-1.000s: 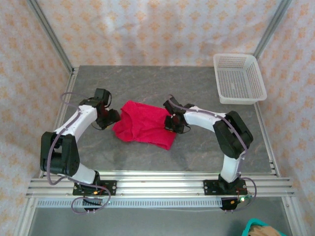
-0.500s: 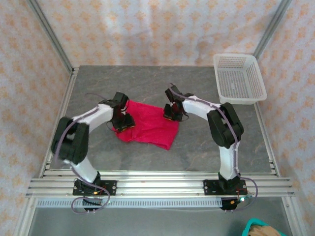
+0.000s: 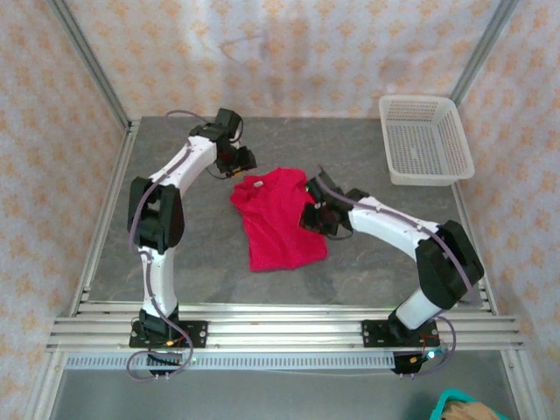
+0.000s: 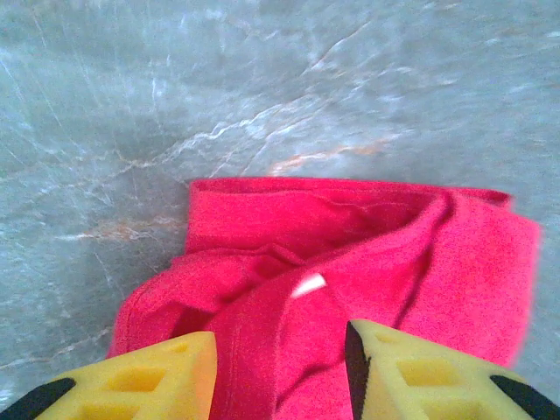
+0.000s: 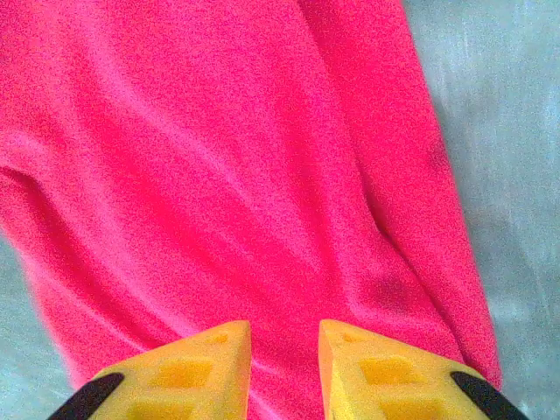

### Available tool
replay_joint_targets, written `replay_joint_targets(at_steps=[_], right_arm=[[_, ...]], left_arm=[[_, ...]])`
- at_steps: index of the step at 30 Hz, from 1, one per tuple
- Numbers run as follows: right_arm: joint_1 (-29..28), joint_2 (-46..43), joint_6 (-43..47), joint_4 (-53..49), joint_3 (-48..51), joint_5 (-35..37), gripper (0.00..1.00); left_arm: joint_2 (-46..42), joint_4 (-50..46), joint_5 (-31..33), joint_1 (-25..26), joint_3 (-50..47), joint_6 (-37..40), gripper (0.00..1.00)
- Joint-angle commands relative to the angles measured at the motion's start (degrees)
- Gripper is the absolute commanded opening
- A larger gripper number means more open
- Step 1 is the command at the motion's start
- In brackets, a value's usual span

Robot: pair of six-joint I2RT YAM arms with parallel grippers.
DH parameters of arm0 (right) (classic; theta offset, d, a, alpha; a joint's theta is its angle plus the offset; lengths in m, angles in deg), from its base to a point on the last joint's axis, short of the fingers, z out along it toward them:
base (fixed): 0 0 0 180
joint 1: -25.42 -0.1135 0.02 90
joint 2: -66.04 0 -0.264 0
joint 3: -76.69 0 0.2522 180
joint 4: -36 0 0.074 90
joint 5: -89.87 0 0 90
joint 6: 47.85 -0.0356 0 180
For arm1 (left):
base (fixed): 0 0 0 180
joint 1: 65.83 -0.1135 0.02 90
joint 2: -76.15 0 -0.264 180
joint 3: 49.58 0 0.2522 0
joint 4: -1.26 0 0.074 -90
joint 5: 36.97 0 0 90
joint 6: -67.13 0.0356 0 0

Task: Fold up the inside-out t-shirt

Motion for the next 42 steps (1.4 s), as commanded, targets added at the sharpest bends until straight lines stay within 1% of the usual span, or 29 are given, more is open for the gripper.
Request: replay_joint_targets(at_steps=[1,2,4,6,9,10,11,15,18,23,26,27,30,32,33,35,36,37,38,40,41,42], right_arm=[[2.9,3.4,6.7,1.5,-7.7,4.3,0.28],[3.6,6.0,8.0,1.5,-10.4,5.9,0.29],[4.8,11.5,10.2,1.5,-16.0,7.0,0.29],[5.8,17.4,11.8,0.4,-22.2,6.5,0.33],[6.1,26.2,14.5,-3.5,-31.4,7.9,0.44],[6.2,29.2,15.5,-5.1,-35.4,8.6,0.47],[6.2,31.7,16.4,-6.7,-38.2,9.2,0.49],[6.3,37.6,17.7,-9.0,-45.4,9.7,0.52],[6.4,39.6,17.1,-10.0,-47.9,8.9,0.52],[6.7,39.8,16.2,-8.1,-46.3,7.5,0.51],[7.0,40.2,15.8,-10.4,-47.3,7.5,0.51],[6.9,40.1,16.1,-11.1,-47.3,7.8,0.53],[7.0,38.9,16.2,-11.9,-46.0,8.3,0.61],[7.0,38.3,16.0,-10.7,-44.4,7.8,0.63],[7.0,38.3,15.8,-10.2,-44.0,7.6,0.63],[7.0,38.7,15.2,-9.2,-43.9,7.2,0.6],[7.0,39.0,14.9,-8.8,-44.1,6.7,0.57],[7.1,39.4,14.6,-8.2,-44.4,6.3,0.51],[7.1,39.7,14.3,-8.0,-44.7,6.3,0.44],[7.2,40.0,14.1,-8.3,-45.8,6.6,0.21],[7.3,39.8,14.1,-8.9,-46.4,6.9,0.13],[7.4,39.3,14.3,-9.4,-46.7,7.1,0.09]], left_arm=[[-3.2,-5.4,-6.0,-2.6,0.7,4.8,0.45],[-3.0,-6.0,-6.4,-2.8,0.6,5.6,0.45],[-2.2,-6.8,-6.1,-3.0,0.2,6.2,0.45],[-1.4,-6.8,-6.4,-3.0,-0.8,6.4,0.48],[-0.8,-5.8,-5.7,-3.0,-3.0,6.7,0.53],[-0.4,-5.6,-5.2,-3.0,-3.4,7.0,0.55],[-0.1,-5.9,-4.7,-3.1,-3.6,7.3,0.59],[0.8,-5.5,-3.9,-3.1,-4.6,7.7,0.61],[1.4,-5.1,-4.1,-3.1,-5.2,7.9,0.61],[1.8,-3.2,-4.9,-3.2,-8.3,7.6,0.61],[2.3,-3.2,-5.2,-3.1,-9.5,7.7,0.61],[2.1,-2.9,-5.0,-3.2,-10.0,7.7,0.61],[2.3,-2.7,-4.0,-3.2,-10.2,7.8,0.61],[2.5,-2.0,-4.4,-3.1,-10.2,7.2,0.59],[2.7,-1.3,-4.8,-3.1,-10.3,6.8,0.56],[3.0,0.0,-5.2,-3.1,-10.4,5.5,0.47],[3.2,0.4,-5.4,-3.1,-10.4,5.1,0.41],[3.5,0.5,-5.4,-3.1,-10.1,4.6,0.35],[3.7,0.4,-5.1,-3.1,-9.8,4.3,0.3],[3.9,-0.6,-4.4,-3.1,-8.5,3.7,0.16],[3.8,-1.2,-3.9,-3.1,-7.9,3.4,0.13],[3.5,-1.7,-3.3,-3.1,-7.4,3.2,0.1]])
